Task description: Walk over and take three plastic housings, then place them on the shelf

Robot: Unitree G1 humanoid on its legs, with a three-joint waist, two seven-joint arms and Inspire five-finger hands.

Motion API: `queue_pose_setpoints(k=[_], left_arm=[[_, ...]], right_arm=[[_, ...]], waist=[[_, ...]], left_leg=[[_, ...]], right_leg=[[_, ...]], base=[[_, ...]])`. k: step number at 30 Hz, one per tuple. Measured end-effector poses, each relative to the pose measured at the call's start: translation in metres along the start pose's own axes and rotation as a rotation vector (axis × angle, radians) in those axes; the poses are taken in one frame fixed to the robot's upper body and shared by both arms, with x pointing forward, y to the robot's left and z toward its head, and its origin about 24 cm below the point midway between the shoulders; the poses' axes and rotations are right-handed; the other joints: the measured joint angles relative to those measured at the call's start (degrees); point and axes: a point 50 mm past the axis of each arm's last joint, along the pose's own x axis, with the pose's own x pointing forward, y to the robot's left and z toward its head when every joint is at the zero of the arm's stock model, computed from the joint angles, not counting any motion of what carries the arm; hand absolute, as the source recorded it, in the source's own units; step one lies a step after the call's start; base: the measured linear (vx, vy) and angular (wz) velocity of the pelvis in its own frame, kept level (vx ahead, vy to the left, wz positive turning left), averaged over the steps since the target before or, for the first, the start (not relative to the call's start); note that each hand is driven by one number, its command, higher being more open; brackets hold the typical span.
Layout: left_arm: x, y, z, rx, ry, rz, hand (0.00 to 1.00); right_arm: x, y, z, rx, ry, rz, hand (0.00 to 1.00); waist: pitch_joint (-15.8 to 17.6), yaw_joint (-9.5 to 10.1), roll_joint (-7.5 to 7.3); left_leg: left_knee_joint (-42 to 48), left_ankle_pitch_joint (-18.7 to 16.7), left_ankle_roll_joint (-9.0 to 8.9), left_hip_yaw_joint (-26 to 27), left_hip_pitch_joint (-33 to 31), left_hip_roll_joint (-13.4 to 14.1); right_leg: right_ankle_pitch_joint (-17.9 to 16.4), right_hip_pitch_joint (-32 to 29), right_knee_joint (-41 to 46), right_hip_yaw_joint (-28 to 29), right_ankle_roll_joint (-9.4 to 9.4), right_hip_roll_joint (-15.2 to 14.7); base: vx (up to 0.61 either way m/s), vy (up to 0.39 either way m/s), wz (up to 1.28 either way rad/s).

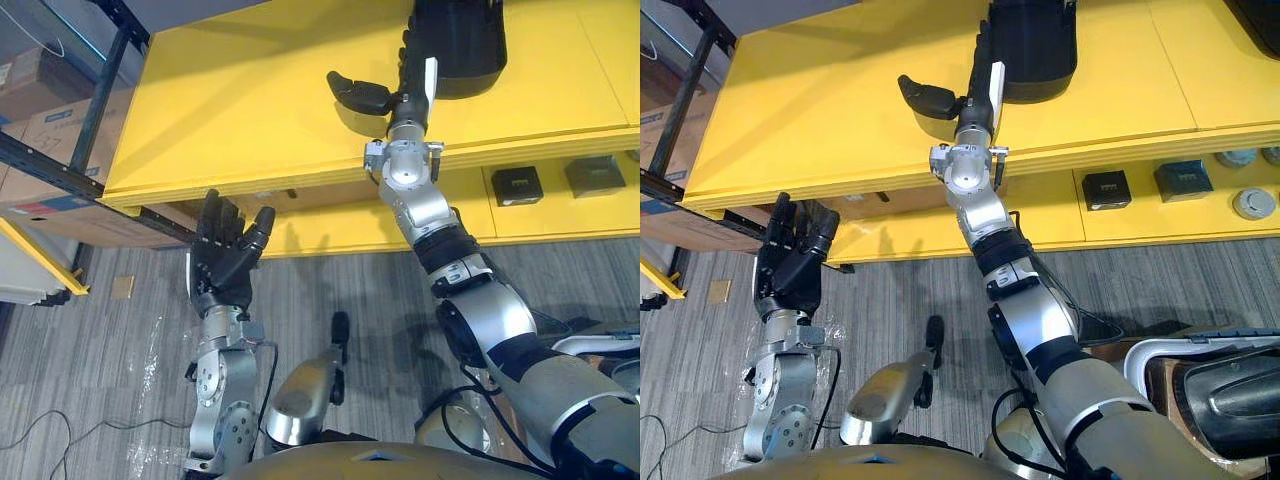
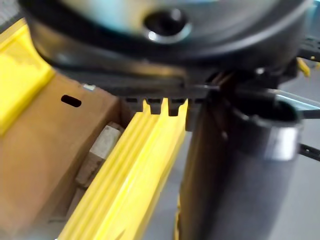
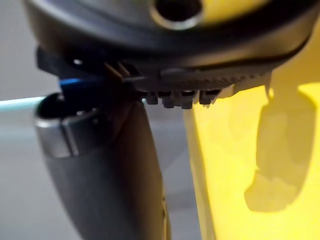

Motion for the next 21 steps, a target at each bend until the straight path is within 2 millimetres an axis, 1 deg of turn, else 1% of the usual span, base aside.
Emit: queue_pose_setpoints(k=[4,8,10,12,15,18,19,21], left_arm=[[0.0,0.0,-0.001,0.0,0.003,-0.003,1.0],[0.0,-0.001,-0.001,0.0,0.003,-0.004,1.0],[0.0,0.0,-0.001,0.001,0.005,-0.003,1.0],[0.0,0.0,-0.001,0.002,0.007,-0.005,1.0],[0.0,0.0,-0.001,0.006,0.006,-0.006,1.0],[0.0,-0.001,-0.001,0.006,0.006,-0.012,1.0],[0.0,-0.001,-0.001,0.006,0.007,-0.013,1.0],[-0.001,0.001,0.0,0.012,0.007,-0.02,1.0]], right_arm=[[-0.002,0.004,0.001,-0.01,-0.012,0.026,1.0],[-0.004,0.009,0.006,-0.045,-0.054,0.043,1.0],[-0.006,0.015,0.01,-0.072,-0.092,0.083,1.0],[-0.009,0.018,0.013,-0.057,-0.115,0.122,1.0],[-0.023,0.026,0.023,-0.01,-0.202,0.204,1.0],[-0.04,0.031,0.025,0.031,-0.242,0.273,1.0],[-0.043,0.031,0.023,0.038,-0.241,0.287,1.0],[-0.066,0.024,0.0,0.096,-0.164,0.336,1.0]], waist=[[0.0,-0.03,0.0],[0.0,-0.05,0.0],[0.0,-0.02,0.0],[-0.1,-0.28,0.0],[-0.2,-0.91,0.02],[-0.9,-1.6,-0.04],[-1.4,-1.64,-0.12],[-4.4,-1.72,-0.86]], left_leg=[[0.0,-0.1,-0.12,0.3,0.1,0.2],[0.0,-0.2,-0.23,0.5,0.2,0.4],[0.0,-0.4,-0.46,1.2,0.9,0.9],[0.0,-0.5,-0.49,1.3,1.4,0.9],[0.0,-0.7,-0.43,1.5,1.5,1.1],[0.0,-1.0,-0.38,2.2,2.0,1.4],[0.0,-1.0,-0.39,2.4,2.0,1.4],[0.0,-1.7,-0.39,3.3,2.6,1.6]], right_leg=[[0.2,0.0,-0.5,0.2,-0.04,0.3],[0.3,0.0,-0.7,0.5,-0.08,0.6],[0.5,0.4,-1.3,0.9,-0.31,1.3],[0.6,1.0,-1.6,1.0,-0.25,1.4],[1.0,1.3,-2.5,1.1,-0.13,1.7],[1.9,2.2,-4.4,1.1,-0.1,2.3],[2.0,2.3,-4.7,1.1,-0.02,2.4],[2.8,3.3,-6.6,1.5,0.26,3.0]], base=[[0.0,-0.034,-0.04],[0.0,-0.041,-0.04],[-0.01,-0.069,-0.15],[0.0,-0.035,-0.09],[0.0,-0.016,-0.03],[0.02,-0.019,-0.08],[0.03,-0.02,-0.1],[0.04,-0.032,-0.16]])
